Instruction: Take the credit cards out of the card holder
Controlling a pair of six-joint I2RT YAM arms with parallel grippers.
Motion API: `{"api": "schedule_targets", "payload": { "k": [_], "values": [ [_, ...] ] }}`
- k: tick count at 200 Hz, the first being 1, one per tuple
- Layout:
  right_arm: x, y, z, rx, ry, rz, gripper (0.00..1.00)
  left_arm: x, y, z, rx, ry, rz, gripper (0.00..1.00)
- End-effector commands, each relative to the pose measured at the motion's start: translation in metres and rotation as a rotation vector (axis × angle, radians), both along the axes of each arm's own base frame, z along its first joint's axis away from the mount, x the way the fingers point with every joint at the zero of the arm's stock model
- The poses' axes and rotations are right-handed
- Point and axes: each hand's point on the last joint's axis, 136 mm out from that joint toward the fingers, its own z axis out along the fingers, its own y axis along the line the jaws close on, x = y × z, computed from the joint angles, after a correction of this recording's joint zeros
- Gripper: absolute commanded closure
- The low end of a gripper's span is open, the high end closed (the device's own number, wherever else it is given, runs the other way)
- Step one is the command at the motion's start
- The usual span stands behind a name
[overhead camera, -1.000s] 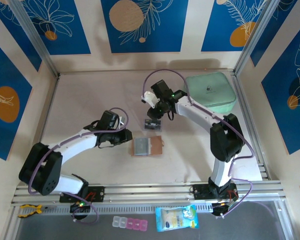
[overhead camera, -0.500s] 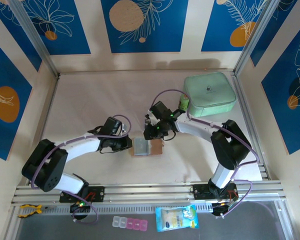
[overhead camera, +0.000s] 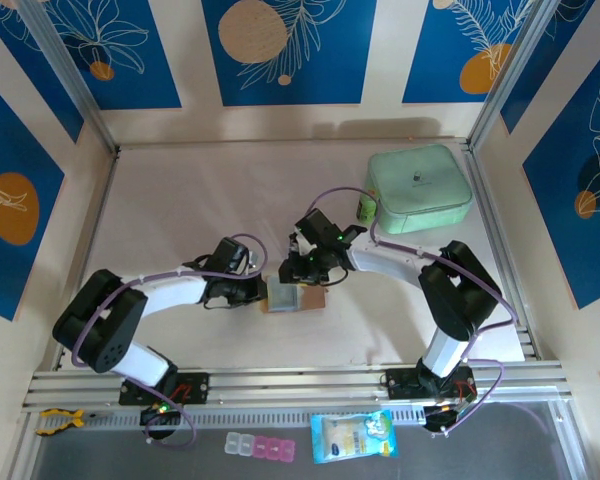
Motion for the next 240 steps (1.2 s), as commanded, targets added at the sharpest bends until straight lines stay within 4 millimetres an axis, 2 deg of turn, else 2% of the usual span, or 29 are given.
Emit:
{"api": "schedule_targets", "payload": {
  "k": [1, 19, 42, 76, 124, 172, 240],
  "values": [
    [-0.009, 0.012, 0.003, 0.051, 0.056, 0.014, 0.60, -0.007, 0.002, -0.010, 0.028, 0.033, 0.001, 0.91],
    [-0.013, 0.020, 0.002, 0.078, 0.079, 0.024, 0.53, -0.010, 0.005, -0.015, 0.044, 0.046, 0.002, 0.91],
    [-0.014, 0.020, -0.009, 0.051, 0.118, 0.007, 0.53, -0.011, 0.008, -0.017, 0.057, 0.045, 0.005, 0.91],
    [-0.015, 0.021, -0.025, 0.030, 0.150, 0.006, 0.62, -0.012, 0.014, -0.018, 0.079, 0.039, 0.011, 0.91],
    [-0.014, 0.007, -0.042, -0.063, 0.148, -0.019, 0.65, -0.014, 0.019, -0.019, 0.100, 0.031, 0.016, 0.91],
    [-0.012, -0.010, -0.045, -0.114, 0.135, -0.037, 0.67, -0.013, 0.021, -0.018, 0.122, 0.027, 0.008, 0.91],
    [-0.008, -0.020, -0.043, -0.091, 0.136, -0.051, 0.68, -0.004, 0.018, 0.000, 0.118, -0.010, 0.000, 0.91]
  ]
}}
